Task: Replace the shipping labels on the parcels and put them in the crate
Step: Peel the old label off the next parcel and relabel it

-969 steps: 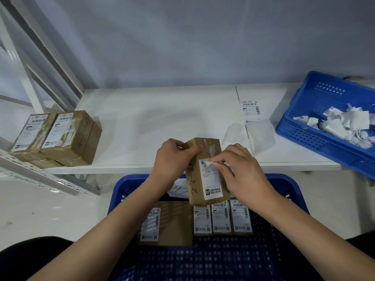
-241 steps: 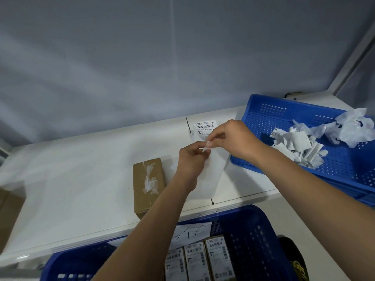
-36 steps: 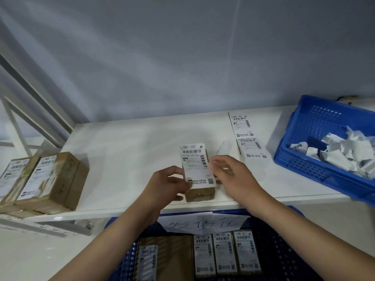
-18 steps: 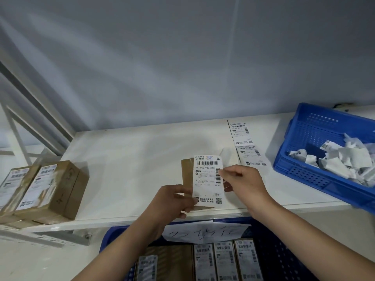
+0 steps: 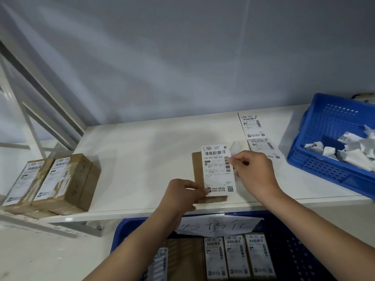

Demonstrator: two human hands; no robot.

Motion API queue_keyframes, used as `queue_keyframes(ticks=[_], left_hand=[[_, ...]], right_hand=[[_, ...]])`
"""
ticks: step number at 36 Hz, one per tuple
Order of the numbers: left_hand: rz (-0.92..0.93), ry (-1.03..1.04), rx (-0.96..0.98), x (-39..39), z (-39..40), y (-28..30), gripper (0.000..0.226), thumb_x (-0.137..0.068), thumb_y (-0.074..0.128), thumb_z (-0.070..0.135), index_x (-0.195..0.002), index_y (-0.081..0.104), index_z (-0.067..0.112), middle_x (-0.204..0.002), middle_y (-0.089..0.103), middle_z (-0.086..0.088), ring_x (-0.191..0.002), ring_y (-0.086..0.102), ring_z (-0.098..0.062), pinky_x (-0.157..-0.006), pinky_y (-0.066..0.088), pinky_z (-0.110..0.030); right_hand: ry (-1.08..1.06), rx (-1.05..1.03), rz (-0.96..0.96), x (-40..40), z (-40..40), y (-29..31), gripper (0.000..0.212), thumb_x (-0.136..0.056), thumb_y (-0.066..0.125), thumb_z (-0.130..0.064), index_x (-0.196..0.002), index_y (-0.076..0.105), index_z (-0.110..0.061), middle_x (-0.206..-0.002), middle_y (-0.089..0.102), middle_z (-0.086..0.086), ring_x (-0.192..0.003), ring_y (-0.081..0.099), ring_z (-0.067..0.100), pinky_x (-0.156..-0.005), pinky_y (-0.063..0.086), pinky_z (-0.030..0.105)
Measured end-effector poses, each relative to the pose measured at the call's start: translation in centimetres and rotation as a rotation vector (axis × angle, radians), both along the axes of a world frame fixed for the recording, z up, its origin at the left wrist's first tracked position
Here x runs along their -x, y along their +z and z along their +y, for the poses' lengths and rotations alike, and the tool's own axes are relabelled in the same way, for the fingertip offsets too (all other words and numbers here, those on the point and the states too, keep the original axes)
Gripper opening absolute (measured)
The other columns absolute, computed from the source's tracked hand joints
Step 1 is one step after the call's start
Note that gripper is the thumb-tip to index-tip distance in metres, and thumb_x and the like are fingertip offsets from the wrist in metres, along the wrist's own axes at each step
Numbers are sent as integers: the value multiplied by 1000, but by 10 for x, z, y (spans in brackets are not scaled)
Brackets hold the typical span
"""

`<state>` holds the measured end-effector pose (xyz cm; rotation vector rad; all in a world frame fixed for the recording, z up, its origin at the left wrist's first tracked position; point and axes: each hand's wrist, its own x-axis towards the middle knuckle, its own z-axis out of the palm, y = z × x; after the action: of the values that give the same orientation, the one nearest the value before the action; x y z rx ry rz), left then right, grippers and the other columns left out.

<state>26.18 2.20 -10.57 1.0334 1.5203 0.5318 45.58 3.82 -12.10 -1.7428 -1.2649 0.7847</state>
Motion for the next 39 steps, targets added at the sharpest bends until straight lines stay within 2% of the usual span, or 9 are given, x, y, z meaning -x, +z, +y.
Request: queue_keyframes(ticks=[7, 12, 17, 22, 27, 30, 33, 35, 39], left_hand=[[52, 23, -60, 6, 4, -10, 5, -86, 82, 22, -88, 80, 19, -90, 78, 8, -92, 69, -15, -86, 58, -38], [54, 69, -64, 8, 8, -11, 6, -85, 83, 23, -85, 79, 20, -87, 76, 7, -81, 64, -22, -75, 58, -35], [84, 97, -75, 7, 11, -15, 5, -85, 83, 21, -87, 78, 21, -99, 75, 2, -91, 69, -24, -71, 56, -29], [103, 125, -74, 8, 15, -19, 5, -84, 84, 21, -86, 80, 22, -102, 76, 0, -94, 68, -21, -77, 53, -30], [105, 125, -51, 5, 16, -22, 11, -84, 84, 23, -92, 79, 18, -104, 74, 0, -91, 68, -20, -65, 50, -26], [98, 127, -40, 3, 17, -23, 15, -82, 86, 24, -93, 78, 18, -102, 74, 1, -90, 69, -20, -64, 51, -26], [109, 136, -32, 2, 18, -26, 12, -81, 87, 24, -86, 79, 16, -97, 75, 0, -89, 68, -20, -68, 51, -28], [107, 140, -28, 1, 18, -26, 9, -81, 86, 22, -82, 79, 16, -90, 75, 0, -85, 68, -20, -63, 49, -26], [100, 140, -28, 2, 17, -26, 7, -82, 86, 19, -83, 81, 14, -84, 76, -1, -78, 65, -19, -60, 46, -25]], right_hand=[[7, -5, -6, 6, 10, -5, 7, -90, 74, -17, -88, 79, -13, -73, 71, -9, -72, 67, 11, -79, 57, 33], [11, -11, 18, 11, 17, -5, 7, -91, 73, -16, -88, 79, -15, -77, 73, -9, -72, 67, 6, -76, 53, 26], [15, -9, -18, 17, 25, -10, 10, -93, 71, -15, -88, 80, -12, -81, 75, -7, -77, 68, 4, -79, 55, 27], [33, 8, -53, 20, 29, -13, 12, -94, 69, -13, -91, 80, -10, -85, 75, -5, -81, 66, 2, -75, 51, 17], [43, 35, -91, 20, 32, -16, 12, -94, 68, -12, -94, 79, -10, -89, 76, -3, -83, 67, 5, -67, 41, 1], [40, 37, -115, 19, 31, -16, 12, -94, 69, -12, -100, 78, -10, -95, 77, 0, -88, 68, 10, -69, 40, 2], [42, 45, -126, 18, 30, -15, 35, -93, 70, -14, -128, 66, -10, -102, 75, 5, -94, 64, 11, -78, 38, 8], [43, 44, -126, 17, 30, -16, 44, -93, 70, -14, -136, 59, -12, -92, 72, 3, -87, 59, 8, -71, 34, 2], [46, 22, -126, 16, 28, -18, 34, -93, 69, -10, -127, 62, -11, -72, 61, -10, -72, 55, -3, -65, 36, -3]])
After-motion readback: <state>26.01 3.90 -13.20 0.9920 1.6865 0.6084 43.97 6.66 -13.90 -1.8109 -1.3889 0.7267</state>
